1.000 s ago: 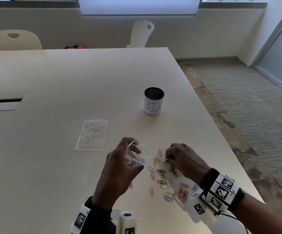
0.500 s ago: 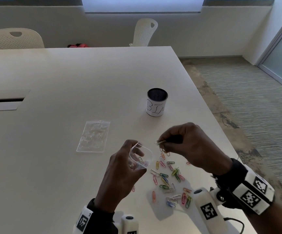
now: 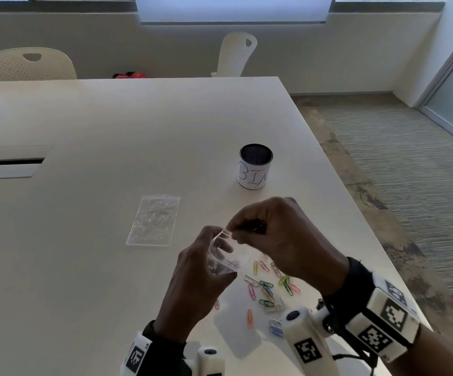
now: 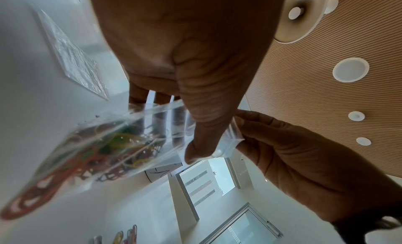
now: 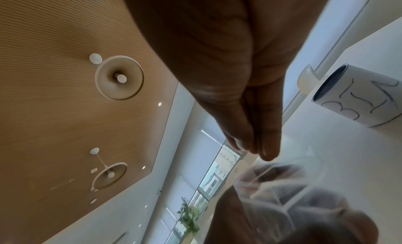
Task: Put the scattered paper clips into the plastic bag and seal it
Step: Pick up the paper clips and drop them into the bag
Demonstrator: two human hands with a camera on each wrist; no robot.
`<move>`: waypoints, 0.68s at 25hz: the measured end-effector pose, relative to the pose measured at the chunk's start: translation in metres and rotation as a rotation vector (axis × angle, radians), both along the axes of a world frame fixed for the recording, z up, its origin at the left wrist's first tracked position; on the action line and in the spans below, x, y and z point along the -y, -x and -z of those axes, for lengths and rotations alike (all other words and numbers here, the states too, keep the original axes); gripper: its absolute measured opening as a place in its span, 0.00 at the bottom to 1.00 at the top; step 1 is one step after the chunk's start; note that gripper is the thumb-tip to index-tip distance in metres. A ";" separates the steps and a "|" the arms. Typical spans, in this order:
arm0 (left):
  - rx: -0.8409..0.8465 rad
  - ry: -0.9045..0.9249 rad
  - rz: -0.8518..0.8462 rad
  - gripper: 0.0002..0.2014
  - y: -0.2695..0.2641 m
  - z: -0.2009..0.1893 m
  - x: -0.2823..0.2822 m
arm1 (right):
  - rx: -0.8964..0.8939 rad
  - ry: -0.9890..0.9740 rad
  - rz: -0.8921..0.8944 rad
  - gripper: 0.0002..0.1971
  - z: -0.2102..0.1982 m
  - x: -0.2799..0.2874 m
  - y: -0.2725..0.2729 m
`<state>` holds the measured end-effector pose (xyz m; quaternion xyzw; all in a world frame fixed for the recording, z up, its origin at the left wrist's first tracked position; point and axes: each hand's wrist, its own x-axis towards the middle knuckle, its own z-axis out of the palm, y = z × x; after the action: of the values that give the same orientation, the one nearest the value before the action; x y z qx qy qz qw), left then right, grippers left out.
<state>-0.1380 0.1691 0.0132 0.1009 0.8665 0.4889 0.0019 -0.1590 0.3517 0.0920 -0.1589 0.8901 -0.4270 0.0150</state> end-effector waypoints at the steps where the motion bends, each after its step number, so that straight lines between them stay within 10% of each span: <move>1: -0.008 -0.007 0.003 0.22 0.000 0.000 0.000 | -0.014 0.012 0.044 0.05 0.001 -0.009 0.004; 6: -0.027 -0.027 -0.003 0.22 0.002 0.001 0.000 | 0.037 -0.163 0.178 0.07 0.045 -0.056 0.035; 17: -0.034 -0.016 0.003 0.24 0.001 -0.001 0.001 | 0.157 -0.570 -0.197 0.25 0.096 -0.031 -0.006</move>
<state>-0.1386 0.1684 0.0146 0.1106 0.8622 0.4941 -0.0129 -0.1529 0.3828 -0.0044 -0.2006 0.9503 -0.1677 0.1688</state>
